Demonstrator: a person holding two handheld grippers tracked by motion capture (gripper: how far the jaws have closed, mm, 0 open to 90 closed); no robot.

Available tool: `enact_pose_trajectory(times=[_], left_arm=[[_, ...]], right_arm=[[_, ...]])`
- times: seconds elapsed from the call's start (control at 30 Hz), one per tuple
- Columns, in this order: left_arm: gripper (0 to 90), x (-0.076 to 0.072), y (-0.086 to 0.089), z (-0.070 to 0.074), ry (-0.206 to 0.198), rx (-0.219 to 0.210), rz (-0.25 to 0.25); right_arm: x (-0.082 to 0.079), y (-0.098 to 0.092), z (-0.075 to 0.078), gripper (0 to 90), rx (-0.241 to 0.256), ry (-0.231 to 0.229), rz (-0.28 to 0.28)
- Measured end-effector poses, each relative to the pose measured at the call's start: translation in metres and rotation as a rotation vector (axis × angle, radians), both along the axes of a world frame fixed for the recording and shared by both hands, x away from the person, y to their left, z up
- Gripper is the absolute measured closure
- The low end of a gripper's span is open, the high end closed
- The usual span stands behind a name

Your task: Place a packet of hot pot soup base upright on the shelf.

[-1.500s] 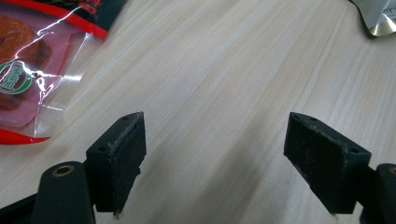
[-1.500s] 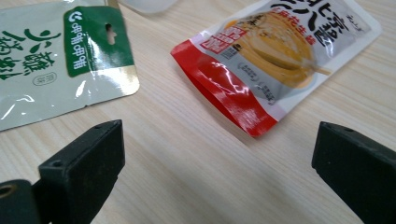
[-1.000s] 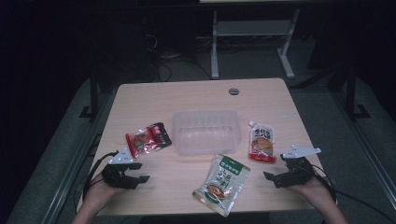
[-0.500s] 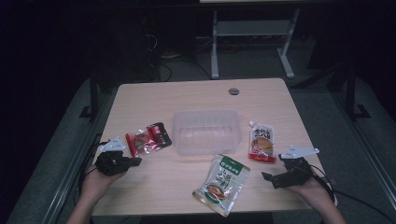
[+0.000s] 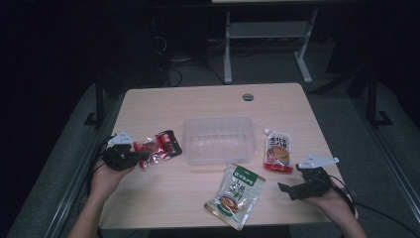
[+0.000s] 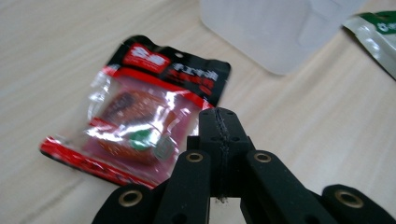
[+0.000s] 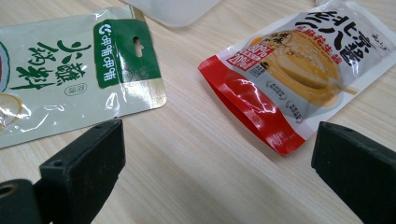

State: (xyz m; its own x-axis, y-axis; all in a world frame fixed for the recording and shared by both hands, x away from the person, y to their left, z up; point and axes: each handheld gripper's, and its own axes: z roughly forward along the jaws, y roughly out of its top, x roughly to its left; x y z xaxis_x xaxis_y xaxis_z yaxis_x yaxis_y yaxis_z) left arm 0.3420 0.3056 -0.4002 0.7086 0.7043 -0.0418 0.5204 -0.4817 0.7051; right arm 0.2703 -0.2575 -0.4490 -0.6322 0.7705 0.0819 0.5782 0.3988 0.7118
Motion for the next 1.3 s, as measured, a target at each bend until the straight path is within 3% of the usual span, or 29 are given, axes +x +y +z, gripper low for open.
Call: enact_pose_trajectory(times=[0.4,0.47,0.53,0.6,0.73,0.97,1.3], left_arm=[[89.9,0.044,-0.001,-0.002,-0.007,0.001,0.038],[89.9,0.051,-0.001,-0.005,-0.007,-0.011,0.048],[89.9,0.059,-0.001,-0.010,-0.007,0.008,0.056],[89.9,0.066,0.000,-0.017,0.002,-0.024,0.085],[89.9,0.077,0.003,-0.028,0.017,-0.009,0.103],[89.9,0.087,0.004,-0.036,0.010,0.004,0.124],[90.0,0.088,0.006,-0.046,0.058,0.031,0.084]], right_arm=[[0.000,-0.001,-0.001,2.6,-0.005,-0.001,-0.007],[0.000,-0.001,-0.001,2.5,-0.004,-0.002,-0.007],[0.000,-0.001,-0.001,2.6,-0.008,-0.006,-0.005],[0.000,-0.001,-0.001,2.6,-0.009,-0.008,-0.003],[0.000,0.000,-0.002,2.6,-0.011,-0.004,-0.005],[0.000,-0.001,-0.003,4.4,-0.012,-0.003,-0.006],[0.000,-0.001,-0.003,4.6,-0.014,0.001,-0.013]])
